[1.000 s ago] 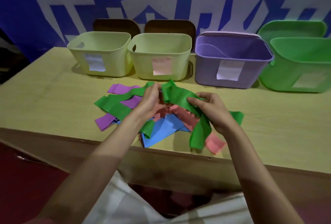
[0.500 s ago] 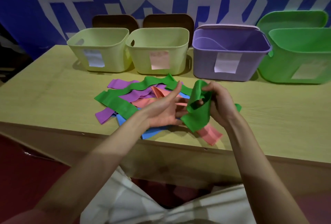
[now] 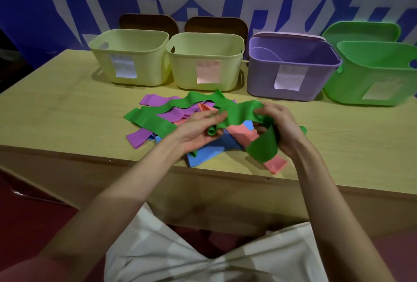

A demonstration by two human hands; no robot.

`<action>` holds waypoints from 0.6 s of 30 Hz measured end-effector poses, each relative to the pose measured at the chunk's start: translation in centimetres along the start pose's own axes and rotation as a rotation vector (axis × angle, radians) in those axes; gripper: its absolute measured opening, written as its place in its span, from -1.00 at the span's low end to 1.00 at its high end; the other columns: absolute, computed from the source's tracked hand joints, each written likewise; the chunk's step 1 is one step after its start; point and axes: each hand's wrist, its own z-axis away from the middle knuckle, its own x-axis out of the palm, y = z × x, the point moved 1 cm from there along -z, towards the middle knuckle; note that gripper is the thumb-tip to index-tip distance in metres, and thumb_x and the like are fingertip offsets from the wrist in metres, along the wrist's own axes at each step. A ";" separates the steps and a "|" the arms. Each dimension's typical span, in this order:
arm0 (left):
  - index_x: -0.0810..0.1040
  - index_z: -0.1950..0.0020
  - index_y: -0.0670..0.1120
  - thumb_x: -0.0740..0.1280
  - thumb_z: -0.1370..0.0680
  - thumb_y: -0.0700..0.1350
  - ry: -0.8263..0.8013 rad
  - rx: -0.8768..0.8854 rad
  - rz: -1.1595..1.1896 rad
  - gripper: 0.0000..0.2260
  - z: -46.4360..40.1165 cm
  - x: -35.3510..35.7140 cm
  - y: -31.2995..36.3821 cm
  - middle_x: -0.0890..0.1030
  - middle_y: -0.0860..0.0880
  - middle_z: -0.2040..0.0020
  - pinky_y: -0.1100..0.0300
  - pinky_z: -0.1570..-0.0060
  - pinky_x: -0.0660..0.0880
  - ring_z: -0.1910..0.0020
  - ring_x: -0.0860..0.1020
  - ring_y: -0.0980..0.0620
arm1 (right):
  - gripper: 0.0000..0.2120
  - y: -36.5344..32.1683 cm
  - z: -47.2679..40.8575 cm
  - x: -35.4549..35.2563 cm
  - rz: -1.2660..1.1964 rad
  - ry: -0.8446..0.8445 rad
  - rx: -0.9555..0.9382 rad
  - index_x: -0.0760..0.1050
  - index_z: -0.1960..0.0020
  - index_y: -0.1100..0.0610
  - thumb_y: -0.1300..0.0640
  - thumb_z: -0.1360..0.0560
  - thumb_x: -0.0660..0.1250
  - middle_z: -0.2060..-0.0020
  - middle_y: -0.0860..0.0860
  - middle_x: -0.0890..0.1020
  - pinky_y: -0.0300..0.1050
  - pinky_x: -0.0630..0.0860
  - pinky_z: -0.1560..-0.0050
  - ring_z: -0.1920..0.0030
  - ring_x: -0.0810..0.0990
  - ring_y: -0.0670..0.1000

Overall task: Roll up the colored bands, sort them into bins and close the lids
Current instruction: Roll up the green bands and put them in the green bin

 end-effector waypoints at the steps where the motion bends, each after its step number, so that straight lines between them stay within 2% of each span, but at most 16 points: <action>1: 0.51 -0.05 -0.23 0.41 -0.37 -0.21 0.051 0.034 0.021 -0.72 0.1 -0.8 0.9 0.53 -0.08 0.12 0.25 0.20 0.56 0.24 0.52 0.06 | -0.84 0.0 0.0 -0.3 0.143 0.015 0.003 0.49 0.23 0.15 0.37 -0.45 0.33 0.46 -0.01 0.51 -0.33 0.38 0.49 0.51 0.43 -0.10; 2: 0.51 -0.03 -0.24 0.42 -0.36 -0.24 0.093 0.073 0.025 -0.73 0.3 -1.6 1.8 0.55 -0.09 0.14 0.21 0.18 0.59 0.26 0.54 0.04 | -0.83 0.0 -0.1 -0.8 0.265 0.012 0.006 0.51 0.18 0.15 0.39 -0.43 0.37 0.41 0.00 0.56 -0.31 0.43 0.45 0.49 0.47 -0.09; 5: 0.52 0.00 -0.19 0.39 -0.43 -0.39 0.186 0.206 -0.093 -0.79 0.6 -3.4 3.9 0.67 -0.08 0.25 0.22 0.31 0.60 0.32 0.64 0.06 | -0.77 -0.2 -0.3 -1.7 0.553 -0.059 0.016 0.54 0.03 0.20 0.42 -0.39 0.42 0.16 0.05 0.61 -0.28 0.52 0.31 0.34 0.58 -0.01; 7: 0.51 -0.03 -0.17 0.39 -0.43 -0.42 0.246 0.288 -0.225 -0.75 0.6 -4.3 4.9 0.67 -0.02 0.33 0.22 0.26 0.63 0.30 0.65 0.08 | -0.81 -0.6 -0.5 -1.8 0.705 -0.099 0.007 0.55 0.04 0.24 0.44 -0.39 0.38 0.13 0.06 0.60 -0.33 0.50 0.27 0.27 0.61 -0.05; 9: 0.51 -0.04 -0.19 0.40 -0.45 -0.40 0.293 0.331 -0.290 -0.77 0.3 -5.2 5.5 0.66 -0.07 0.29 0.20 0.23 0.63 0.25 0.65 0.04 | -0.84 -1.1 -0.5 -1.9 0.746 -0.119 0.030 0.55 0.11 0.24 0.45 -0.42 0.32 0.22 0.08 0.62 -0.30 0.51 0.25 0.32 0.61 -0.08; 12: 0.46 -0.13 -0.28 0.39 -0.50 -0.33 0.359 0.338 -0.332 -0.76 -0.2 -6.1 5.9 0.56 -0.21 0.07 0.23 0.26 0.62 0.23 0.64 -0.04 | -0.81 -1.5 -0.3 -2.6 0.778 -0.133 0.082 0.58 0.14 0.23 0.46 -0.44 0.28 0.26 0.05 0.63 -0.08 0.49 0.15 0.27 0.56 -0.02; 14: 0.44 -0.16 -0.29 0.37 -0.52 -0.31 0.366 0.355 -0.341 -0.75 -0.3 -6.2 5.7 0.53 -0.21 0.07 0.25 0.28 0.61 0.29 0.64 -0.02 | -0.77 -1.4 0.0 -3.1 0.797 -0.173 0.138 0.60 0.08 0.22 0.47 -0.44 0.26 0.20 0.01 0.63 0.01 0.50 0.07 0.19 0.57 0.00; 16: 0.43 -0.11 -0.26 0.36 -0.53 -0.30 0.394 0.398 -0.339 -0.81 -0.2 -6.2 5.5 0.51 -0.17 0.09 0.24 0.29 0.61 0.37 0.63 0.05 | -0.72 -1.3 0.3 -3.4 0.789 -0.225 0.203 0.60 -0.02 0.20 0.48 -0.45 0.25 0.11 0.01 0.66 0.02 0.54 0.00 0.13 0.61 0.00; 18: 0.42 -0.10 -0.23 0.34 -0.55 -0.29 0.455 0.432 -0.305 -0.84 -0.2 -6.6 5.7 0.51 -0.15 0.04 0.24 0.29 0.61 0.38 0.63 0.07 | -0.73 -1.5 0.5 -3.4 0.758 -0.221 0.240 0.59 -0.08 0.23 0.47 -0.47 0.27 0.09 0.07 0.67 -0.01 0.58 0.03 0.16 0.65 0.00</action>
